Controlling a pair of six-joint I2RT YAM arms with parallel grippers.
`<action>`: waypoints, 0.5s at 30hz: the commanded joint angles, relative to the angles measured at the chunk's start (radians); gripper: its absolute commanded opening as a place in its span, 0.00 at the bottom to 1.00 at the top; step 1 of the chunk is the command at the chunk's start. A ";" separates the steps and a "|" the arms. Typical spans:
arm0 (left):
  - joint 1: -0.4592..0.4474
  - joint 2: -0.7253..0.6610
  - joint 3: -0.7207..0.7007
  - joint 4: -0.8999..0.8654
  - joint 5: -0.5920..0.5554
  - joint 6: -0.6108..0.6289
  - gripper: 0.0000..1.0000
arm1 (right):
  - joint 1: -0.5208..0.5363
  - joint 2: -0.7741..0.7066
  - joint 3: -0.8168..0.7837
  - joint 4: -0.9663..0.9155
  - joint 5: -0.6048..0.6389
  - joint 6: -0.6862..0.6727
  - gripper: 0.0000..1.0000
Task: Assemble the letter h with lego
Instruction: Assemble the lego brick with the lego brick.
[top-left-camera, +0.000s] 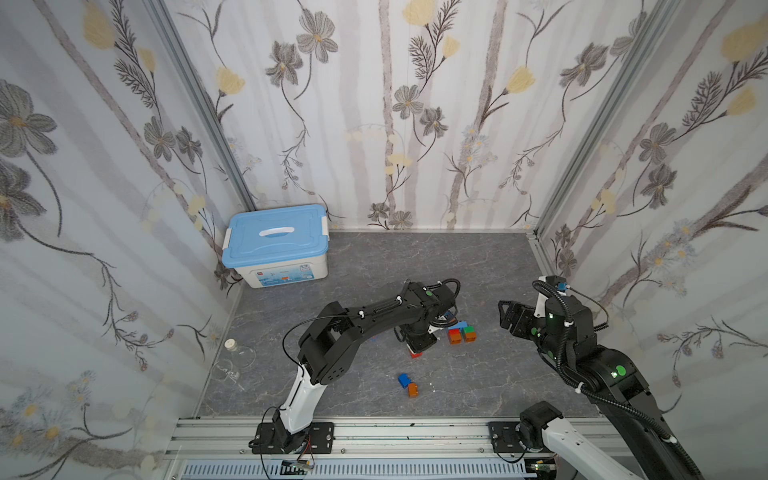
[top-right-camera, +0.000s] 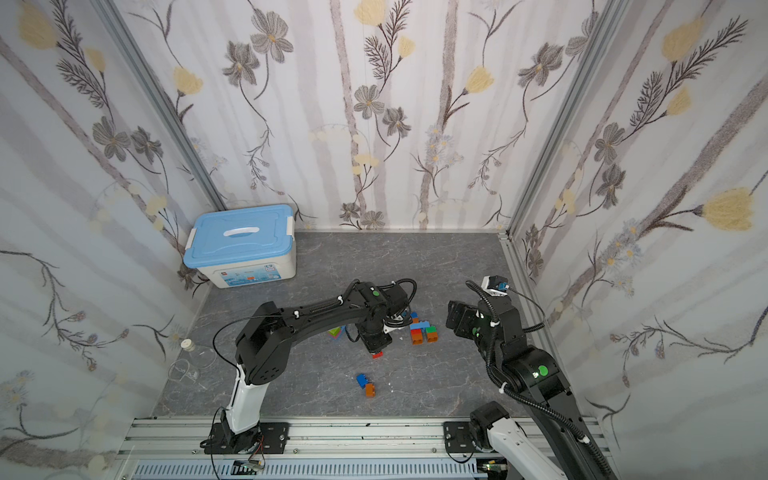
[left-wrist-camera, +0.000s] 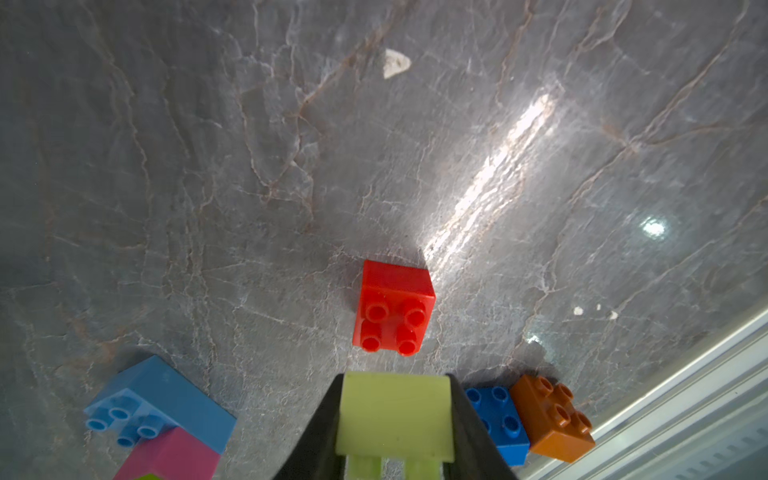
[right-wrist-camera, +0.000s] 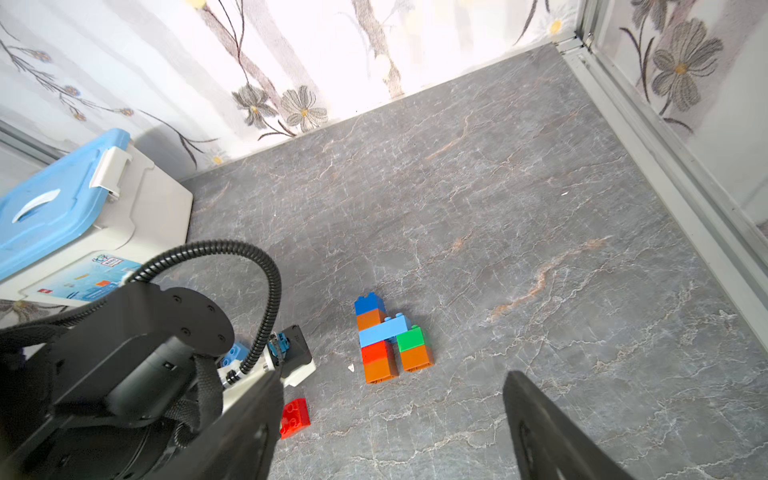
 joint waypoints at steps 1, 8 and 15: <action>-0.001 0.009 -0.001 -0.017 -0.007 0.028 0.32 | 0.000 -0.004 -0.002 0.025 0.027 -0.010 0.84; -0.002 0.022 0.000 -0.008 -0.035 0.048 0.34 | 0.001 0.020 0.004 0.016 -0.011 -0.001 0.83; -0.008 0.034 -0.006 0.009 -0.064 0.059 0.33 | 0.001 0.032 0.005 0.029 -0.029 0.006 0.82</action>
